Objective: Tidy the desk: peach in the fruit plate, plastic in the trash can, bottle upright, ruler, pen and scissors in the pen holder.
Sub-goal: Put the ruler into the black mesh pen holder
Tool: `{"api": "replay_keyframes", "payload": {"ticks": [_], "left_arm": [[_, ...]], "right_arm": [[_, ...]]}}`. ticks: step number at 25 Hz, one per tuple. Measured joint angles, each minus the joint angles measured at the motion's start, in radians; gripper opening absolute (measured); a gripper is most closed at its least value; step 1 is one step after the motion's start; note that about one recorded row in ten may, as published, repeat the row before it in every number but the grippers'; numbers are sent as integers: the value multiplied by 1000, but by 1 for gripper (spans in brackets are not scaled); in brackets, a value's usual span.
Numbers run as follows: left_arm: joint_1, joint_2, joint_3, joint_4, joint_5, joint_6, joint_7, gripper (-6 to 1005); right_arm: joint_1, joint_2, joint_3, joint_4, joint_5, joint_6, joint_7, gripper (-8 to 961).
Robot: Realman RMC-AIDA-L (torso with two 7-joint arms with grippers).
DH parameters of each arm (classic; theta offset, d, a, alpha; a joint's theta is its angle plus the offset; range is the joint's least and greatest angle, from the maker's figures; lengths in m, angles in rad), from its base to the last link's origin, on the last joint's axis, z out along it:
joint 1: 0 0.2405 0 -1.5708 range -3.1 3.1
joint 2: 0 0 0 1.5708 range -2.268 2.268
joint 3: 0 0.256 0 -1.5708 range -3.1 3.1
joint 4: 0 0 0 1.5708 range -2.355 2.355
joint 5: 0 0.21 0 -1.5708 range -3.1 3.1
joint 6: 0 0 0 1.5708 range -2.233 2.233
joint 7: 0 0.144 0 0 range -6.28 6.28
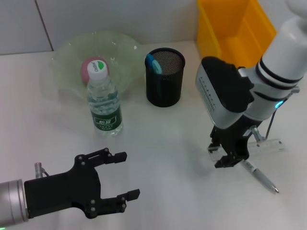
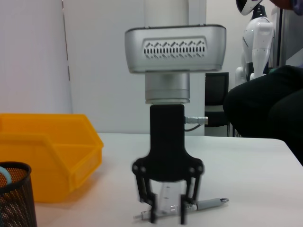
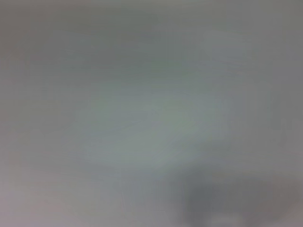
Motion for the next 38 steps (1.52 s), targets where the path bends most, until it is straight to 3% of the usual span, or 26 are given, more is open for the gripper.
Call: {"api": "replay_keyframes", "payload": {"ticks": [6, 9, 10, 13, 15, 19, 26, 30, 38], "left_arm": [[4, 0, -9, -3, 1, 1, 8, 802], [6, 0, -10, -3, 1, 1, 9, 802], [6, 0, -10, -3, 1, 1, 9, 802], [5, -1, -10, -3, 1, 2, 9, 802], [5, -2, -10, -6, 1, 2, 9, 802], [3, -2, -10, -11, 2, 2, 9, 802], [1, -1, -10, -12, 10, 1, 9, 802], [2, -1, -10, -12, 11, 1, 9, 802], [1, 0, -10, -12, 11, 3, 8, 802]], "right_arm": [[-48, 2, 121, -127, 96, 83, 36, 391], [-77, 0, 181, -189, 183, 166, 63, 391], [-97, 1, 202, -224, 240, 254, 97, 391], [-117, 3, 201, -240, 299, 349, 114, 395], [-155, 3, 163, -243, 442, 507, 90, 398], [-176, 3, 133, -222, 622, 617, 16, 404], [-207, 4, 130, -169, 871, 662, -118, 415], [-266, 2, 123, -87, 1185, 654, -379, 421], [-289, 2, 128, 68, 1379, 626, -593, 432]]}}
